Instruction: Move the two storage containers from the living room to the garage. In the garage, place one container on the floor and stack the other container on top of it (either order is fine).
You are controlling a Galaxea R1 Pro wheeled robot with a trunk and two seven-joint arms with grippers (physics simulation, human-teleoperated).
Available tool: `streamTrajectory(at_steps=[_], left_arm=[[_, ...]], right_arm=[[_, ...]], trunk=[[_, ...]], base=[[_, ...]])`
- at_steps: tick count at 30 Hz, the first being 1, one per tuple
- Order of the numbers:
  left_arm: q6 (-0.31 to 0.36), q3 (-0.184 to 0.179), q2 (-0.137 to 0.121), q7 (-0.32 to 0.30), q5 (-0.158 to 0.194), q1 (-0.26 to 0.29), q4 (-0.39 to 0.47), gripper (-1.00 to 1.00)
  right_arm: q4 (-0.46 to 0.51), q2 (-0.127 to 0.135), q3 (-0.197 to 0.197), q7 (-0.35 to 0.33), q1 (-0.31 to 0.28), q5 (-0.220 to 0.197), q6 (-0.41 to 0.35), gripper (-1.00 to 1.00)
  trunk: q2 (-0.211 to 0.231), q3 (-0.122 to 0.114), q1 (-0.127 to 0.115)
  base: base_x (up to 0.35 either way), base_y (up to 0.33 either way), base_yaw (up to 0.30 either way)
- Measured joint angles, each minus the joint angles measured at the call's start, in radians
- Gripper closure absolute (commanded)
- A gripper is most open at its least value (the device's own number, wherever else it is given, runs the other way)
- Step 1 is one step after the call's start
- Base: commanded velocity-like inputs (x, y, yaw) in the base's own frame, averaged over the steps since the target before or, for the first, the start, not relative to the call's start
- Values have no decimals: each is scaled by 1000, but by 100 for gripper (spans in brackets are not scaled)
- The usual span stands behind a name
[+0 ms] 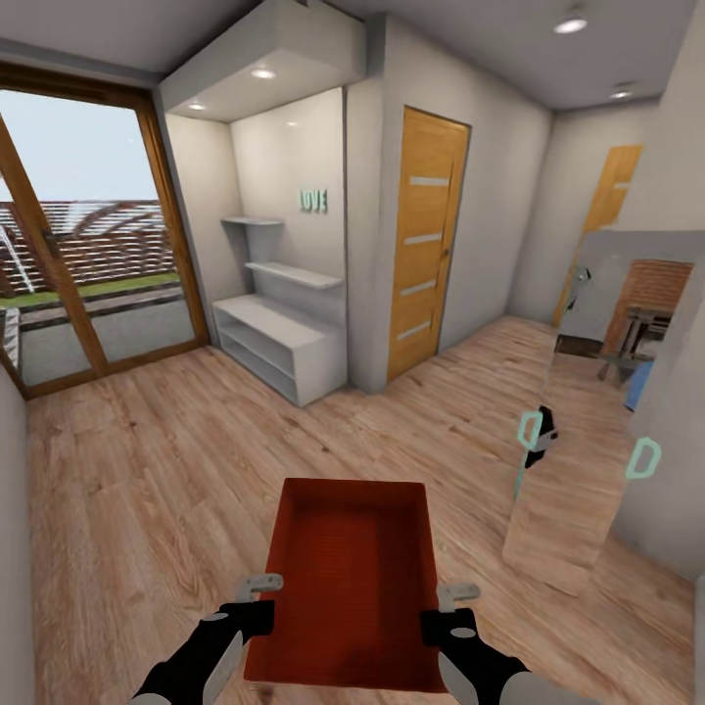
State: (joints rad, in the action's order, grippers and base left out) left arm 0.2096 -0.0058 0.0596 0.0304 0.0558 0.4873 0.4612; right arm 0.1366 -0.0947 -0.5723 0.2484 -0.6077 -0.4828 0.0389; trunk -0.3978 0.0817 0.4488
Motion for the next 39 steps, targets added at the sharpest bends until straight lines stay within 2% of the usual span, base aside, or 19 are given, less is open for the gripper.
streamTrajectory(at_steps=[39], left_arm=[[2,1,0,0,-1,0,0,100]], right_arm=[[-3,-1,2,-2,0,0,0,100]], trunk=[[0,0,0]], base=[[323,0,0]])
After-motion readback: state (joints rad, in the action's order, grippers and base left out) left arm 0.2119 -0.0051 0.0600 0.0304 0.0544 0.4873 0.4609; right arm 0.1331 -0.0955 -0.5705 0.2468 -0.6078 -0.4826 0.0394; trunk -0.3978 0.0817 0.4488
